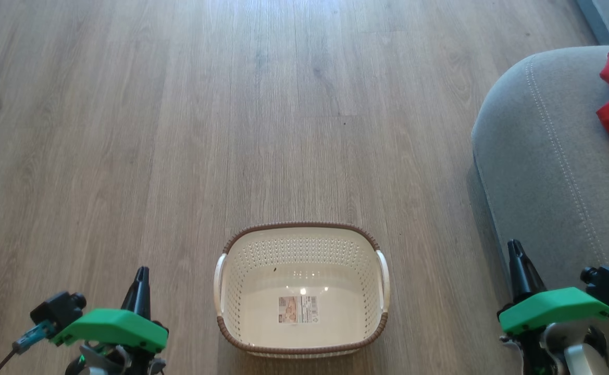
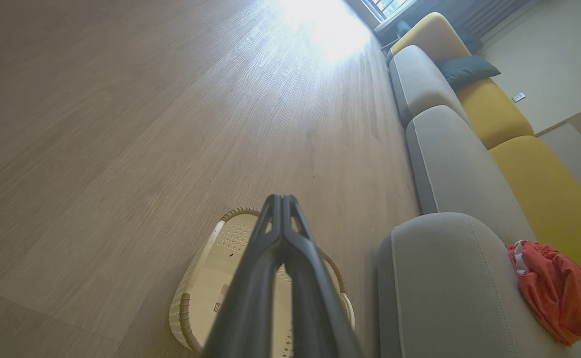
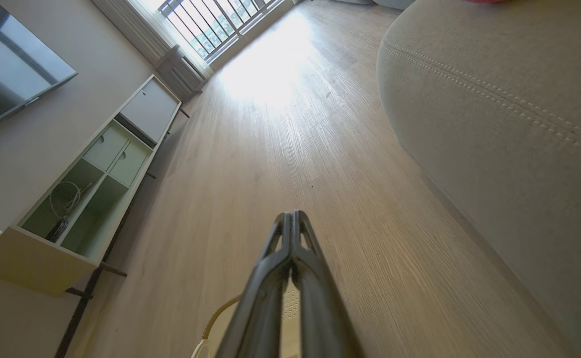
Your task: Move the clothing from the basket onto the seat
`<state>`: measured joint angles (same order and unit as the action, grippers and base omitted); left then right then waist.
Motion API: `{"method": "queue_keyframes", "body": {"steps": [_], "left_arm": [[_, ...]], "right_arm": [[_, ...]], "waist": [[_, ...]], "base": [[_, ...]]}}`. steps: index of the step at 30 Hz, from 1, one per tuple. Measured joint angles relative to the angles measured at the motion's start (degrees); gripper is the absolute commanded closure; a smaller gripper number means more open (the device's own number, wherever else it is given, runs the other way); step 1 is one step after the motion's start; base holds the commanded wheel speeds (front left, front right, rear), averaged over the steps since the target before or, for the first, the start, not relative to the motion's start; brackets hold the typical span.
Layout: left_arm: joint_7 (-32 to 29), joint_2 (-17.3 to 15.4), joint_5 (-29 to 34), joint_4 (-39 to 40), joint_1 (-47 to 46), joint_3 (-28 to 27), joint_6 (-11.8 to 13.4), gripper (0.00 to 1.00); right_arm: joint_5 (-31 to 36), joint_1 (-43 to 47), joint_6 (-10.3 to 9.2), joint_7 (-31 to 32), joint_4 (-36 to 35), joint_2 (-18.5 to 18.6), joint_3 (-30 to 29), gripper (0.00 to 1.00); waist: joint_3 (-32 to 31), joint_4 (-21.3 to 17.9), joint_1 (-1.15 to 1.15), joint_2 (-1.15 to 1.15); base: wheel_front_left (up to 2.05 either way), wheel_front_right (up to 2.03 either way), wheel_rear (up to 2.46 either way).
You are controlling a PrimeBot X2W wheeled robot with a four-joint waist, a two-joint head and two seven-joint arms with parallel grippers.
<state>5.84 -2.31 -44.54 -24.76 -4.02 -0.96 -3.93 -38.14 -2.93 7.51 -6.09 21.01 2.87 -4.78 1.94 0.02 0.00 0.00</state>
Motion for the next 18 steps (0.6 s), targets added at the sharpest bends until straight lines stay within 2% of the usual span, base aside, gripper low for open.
{"method": "queue_keyframes", "body": {"steps": [18], "left_arm": [[-2.85,0.0,-11.27,2.08,0.0,-0.91,-0.94,1.0]], "right_arm": [[-12.94,0.0,-0.01,3.02,-1.21,-0.01,-0.57,1.0]], "waist": [[-0.43,-0.01,0.0,0.0]], "base": [[0.0,0.0,0.0]]}}
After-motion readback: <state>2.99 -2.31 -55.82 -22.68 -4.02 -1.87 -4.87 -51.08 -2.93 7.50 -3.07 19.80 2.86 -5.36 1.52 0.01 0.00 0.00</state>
